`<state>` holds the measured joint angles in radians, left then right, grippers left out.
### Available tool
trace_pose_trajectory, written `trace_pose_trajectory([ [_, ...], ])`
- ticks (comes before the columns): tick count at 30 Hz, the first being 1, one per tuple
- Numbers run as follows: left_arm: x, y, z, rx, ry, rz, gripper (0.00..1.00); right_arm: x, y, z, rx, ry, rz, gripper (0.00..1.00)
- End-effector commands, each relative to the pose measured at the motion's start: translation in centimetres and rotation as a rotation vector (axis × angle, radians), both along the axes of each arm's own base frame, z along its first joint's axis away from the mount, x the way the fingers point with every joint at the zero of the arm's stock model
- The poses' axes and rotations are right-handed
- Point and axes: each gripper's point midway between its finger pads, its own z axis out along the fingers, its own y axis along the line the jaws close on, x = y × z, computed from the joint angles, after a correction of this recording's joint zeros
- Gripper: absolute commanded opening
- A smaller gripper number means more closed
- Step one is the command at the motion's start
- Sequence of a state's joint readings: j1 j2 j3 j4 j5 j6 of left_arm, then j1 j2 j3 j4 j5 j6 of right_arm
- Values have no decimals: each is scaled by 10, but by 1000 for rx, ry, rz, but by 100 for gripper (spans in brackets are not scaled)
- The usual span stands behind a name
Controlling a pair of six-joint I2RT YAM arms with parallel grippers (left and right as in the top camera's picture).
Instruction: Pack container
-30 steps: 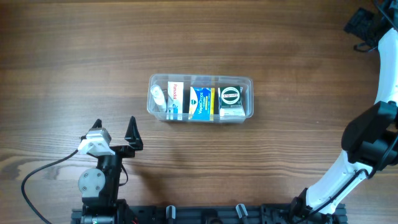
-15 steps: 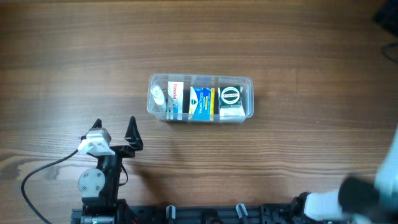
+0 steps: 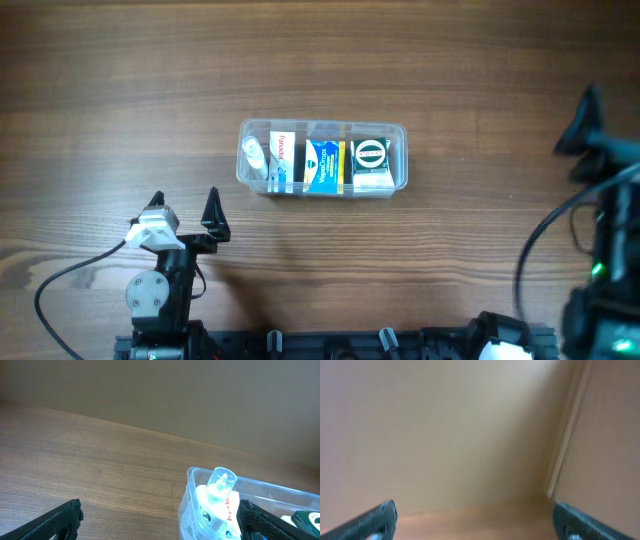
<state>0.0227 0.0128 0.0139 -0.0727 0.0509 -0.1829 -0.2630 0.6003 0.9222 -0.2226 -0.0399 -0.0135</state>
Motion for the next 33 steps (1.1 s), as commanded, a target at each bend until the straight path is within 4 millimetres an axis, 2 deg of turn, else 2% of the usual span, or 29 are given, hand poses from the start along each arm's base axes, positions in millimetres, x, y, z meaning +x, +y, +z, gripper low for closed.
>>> trace_pose_trajectory([
  [1, 0, 1, -2, -9, -2, 1, 100, -8, 23, -39, -34, -46, 101, 100],
  [4, 0, 1, -2, -9, -2, 1, 100, -19, 39, -75, -53, -124, 158, 100],
  [7, 0, 1, -2, -9, -2, 1, 100, -25, 49, -96, -61, -180, 197, 100],
  [10, 0, 1, -2, -9, -2, 1, 100, -29, 58, -105, -66, -216, 230, 100],
  [17, 0, 1, -2, -9, -2, 1, 100, -31, 62, -122, -71, -252, 248, 100],
  [25, 0, 1, -2, -9, -1, 1, 100, -31, 74, -134, -68, -272, 302, 100],
  [33, 0, 1, -2, -9, -2, 1, 100, -29, 75, -144, -76, -328, 306, 100],
])
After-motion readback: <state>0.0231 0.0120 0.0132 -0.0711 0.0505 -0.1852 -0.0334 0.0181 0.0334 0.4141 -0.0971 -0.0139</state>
